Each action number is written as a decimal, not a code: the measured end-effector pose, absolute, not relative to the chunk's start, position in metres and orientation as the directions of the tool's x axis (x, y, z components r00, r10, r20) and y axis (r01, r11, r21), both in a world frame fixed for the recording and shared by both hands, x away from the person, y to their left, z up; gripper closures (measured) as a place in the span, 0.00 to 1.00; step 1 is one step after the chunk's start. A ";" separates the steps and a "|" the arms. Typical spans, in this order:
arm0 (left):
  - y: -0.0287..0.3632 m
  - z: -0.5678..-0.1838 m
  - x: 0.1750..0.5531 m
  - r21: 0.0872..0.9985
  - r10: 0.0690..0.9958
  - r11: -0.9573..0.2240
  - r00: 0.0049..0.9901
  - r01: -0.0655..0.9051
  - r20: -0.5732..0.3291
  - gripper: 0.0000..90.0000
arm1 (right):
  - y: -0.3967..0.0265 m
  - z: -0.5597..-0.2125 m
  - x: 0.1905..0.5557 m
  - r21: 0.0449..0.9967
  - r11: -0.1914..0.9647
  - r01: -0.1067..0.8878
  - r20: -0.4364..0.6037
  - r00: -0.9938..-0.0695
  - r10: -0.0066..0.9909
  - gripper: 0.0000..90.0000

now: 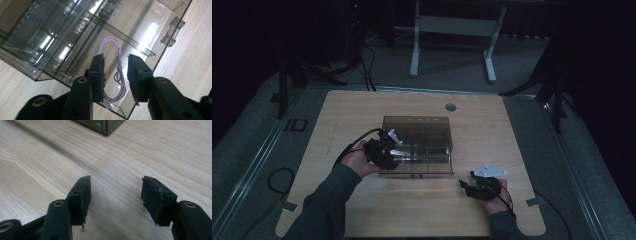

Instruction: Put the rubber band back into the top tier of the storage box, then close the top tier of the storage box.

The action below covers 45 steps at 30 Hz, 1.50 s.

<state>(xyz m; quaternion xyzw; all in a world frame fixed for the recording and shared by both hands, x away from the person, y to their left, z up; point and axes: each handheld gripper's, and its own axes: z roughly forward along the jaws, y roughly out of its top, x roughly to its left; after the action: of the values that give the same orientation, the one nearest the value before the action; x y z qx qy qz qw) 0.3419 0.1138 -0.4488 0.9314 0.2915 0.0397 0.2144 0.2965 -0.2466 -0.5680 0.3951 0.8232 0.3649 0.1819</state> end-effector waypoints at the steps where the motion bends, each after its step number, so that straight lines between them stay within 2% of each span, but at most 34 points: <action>1: 0.115 -0.447 0.342 0.429 0.561 -0.734 0.826 0.527 -0.055 0.72 | -0.247 -0.568 0.296 0.745 0.420 0.518 -0.010 -0.621 0.784 0.45; 9: 0.123 -0.441 0.337 0.487 0.568 -0.708 0.822 0.511 -0.036 0.67 | -0.247 -0.568 0.297 0.745 0.421 0.517 -0.011 -0.622 0.783 0.45; 31: 0.141 -0.433 0.316 0.582 0.606 -0.645 0.795 0.495 -0.005 0.67 | -0.247 -0.568 0.297 0.745 0.422 0.516 -0.012 -0.622 0.783 0.45; 39: 0.144 -0.436 0.310 0.604 0.611 -0.626 0.791 0.494 -0.013 0.71 | -0.247 -0.568 0.297 0.745 0.422 0.517 -0.012 -0.622 0.783 0.45; 45: 0.145 -0.438 0.302 0.627 0.598 -0.615 0.801 0.478 -0.024 0.77 | -0.247 -0.568 0.297 0.745 0.422 0.517 -0.011 -0.622 0.783 0.45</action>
<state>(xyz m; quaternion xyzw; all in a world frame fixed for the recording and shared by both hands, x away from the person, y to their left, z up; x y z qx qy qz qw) 0.3017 0.1447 -0.4380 0.8938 0.3009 0.0941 0.3191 0.2966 -0.2466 -0.5680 0.3946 0.8234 0.3650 0.1819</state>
